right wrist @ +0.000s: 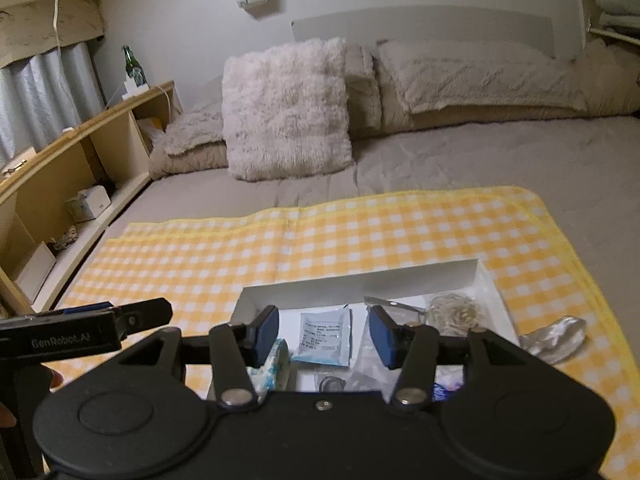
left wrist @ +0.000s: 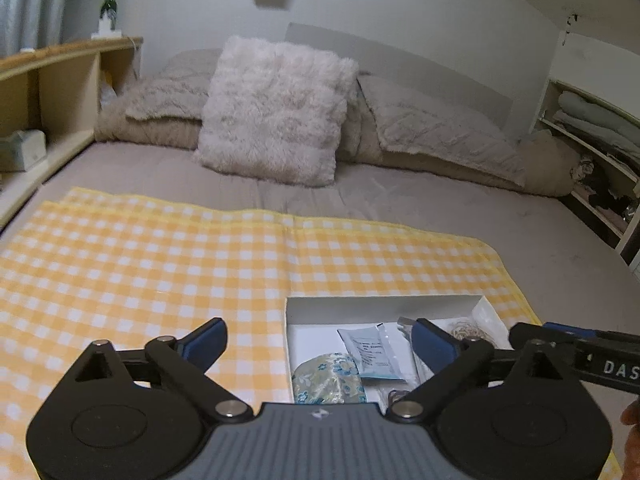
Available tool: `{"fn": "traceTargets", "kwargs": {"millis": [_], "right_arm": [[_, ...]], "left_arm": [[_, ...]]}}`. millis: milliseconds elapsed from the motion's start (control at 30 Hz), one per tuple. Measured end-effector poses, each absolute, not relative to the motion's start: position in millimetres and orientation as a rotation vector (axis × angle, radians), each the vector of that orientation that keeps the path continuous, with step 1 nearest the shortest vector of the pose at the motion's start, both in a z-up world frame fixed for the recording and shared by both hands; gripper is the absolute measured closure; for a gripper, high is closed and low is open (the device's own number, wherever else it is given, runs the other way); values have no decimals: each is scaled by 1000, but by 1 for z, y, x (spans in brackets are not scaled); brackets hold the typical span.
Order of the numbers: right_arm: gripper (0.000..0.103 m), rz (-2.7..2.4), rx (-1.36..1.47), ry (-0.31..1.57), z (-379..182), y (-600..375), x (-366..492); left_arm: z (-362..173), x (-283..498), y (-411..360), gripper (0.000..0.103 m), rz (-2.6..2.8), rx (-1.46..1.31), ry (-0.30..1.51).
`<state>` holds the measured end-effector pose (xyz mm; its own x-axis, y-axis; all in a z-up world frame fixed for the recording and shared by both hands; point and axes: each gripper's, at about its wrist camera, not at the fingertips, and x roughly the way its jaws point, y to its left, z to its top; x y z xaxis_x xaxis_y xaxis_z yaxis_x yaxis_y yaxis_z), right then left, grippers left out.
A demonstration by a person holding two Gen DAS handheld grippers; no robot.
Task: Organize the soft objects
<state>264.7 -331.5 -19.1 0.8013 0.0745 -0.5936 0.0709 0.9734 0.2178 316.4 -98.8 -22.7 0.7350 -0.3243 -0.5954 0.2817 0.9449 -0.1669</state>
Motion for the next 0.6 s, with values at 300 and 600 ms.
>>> {"fn": "traceTargets", "kwargs": {"millis": [300,600], "right_arm": [[31,-13,163,558,11,-324,210],[21,-53,149,527,28,-328,162]], "left_arm": [[6,270,-89,0,-294,-46,618],[32,203,-80,0,-286,-5,524]]}}
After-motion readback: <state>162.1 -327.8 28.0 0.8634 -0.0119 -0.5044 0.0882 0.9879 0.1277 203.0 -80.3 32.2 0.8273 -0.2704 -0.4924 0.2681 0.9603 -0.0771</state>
